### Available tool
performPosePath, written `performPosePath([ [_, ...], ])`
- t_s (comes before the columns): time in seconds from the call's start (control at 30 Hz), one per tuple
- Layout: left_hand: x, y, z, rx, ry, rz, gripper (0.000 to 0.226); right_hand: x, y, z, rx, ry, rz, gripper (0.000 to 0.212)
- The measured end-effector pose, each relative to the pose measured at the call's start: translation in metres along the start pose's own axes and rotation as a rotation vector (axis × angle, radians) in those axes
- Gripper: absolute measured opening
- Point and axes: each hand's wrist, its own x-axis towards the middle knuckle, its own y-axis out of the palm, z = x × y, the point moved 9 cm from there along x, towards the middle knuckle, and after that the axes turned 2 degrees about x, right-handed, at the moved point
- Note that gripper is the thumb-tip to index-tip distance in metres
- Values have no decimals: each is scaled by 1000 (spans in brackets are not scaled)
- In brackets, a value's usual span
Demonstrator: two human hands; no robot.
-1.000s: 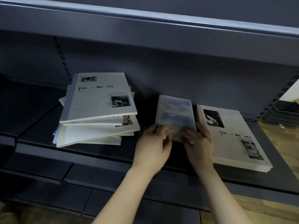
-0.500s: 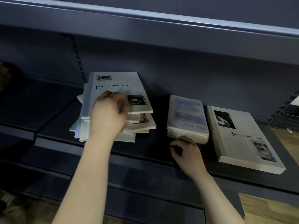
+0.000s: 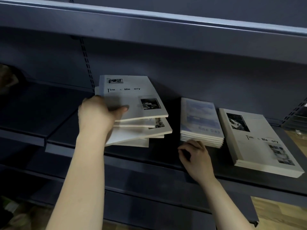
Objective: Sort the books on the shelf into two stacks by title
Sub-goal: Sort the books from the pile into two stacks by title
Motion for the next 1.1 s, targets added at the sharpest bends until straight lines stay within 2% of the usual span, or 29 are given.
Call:
performPosePath([
  [0.13,0,2,6,-65,-110,74,76,0,-1,0,-3,-7,-9,10],
  [0.2,0,-4,7,-64,-127,43,79,0,-1,0,-7,-12,-12,11],
  [0.3,-3,-15,-6,-129,-82,-59,57,0,-1,-1,-6,-12,-10,11],
  [0.37,-9,-21,-16,-275,-34,-103,36,0,-1,-1,-2,-8,-1,11],
  [0.5,-18,-10,-17,-720,-50,-73,23,3,-3,-8,124,56,36,13],
  [0.73,-54,10,-59,-941,-7,-25,14,10,-31,-16,321,112,-27,15],
  [0.8,-64,19,-74,-956,24,5,13,11,-45,-26,411,201,-64,20],
  [0.87,-75,28,-89,-966,61,25,14,10,-58,-40,665,386,-112,27],
  [0.97,-93,47,-117,-1049,80,92,14,4,-75,-62,1069,671,-199,22],
  [1.03,-106,63,-138,-1136,89,164,13,-3,-89,-77,1179,782,-240,24],
  [1.1,-120,78,-157,-1173,98,232,14,-8,-105,-92,1185,802,-284,11],
])
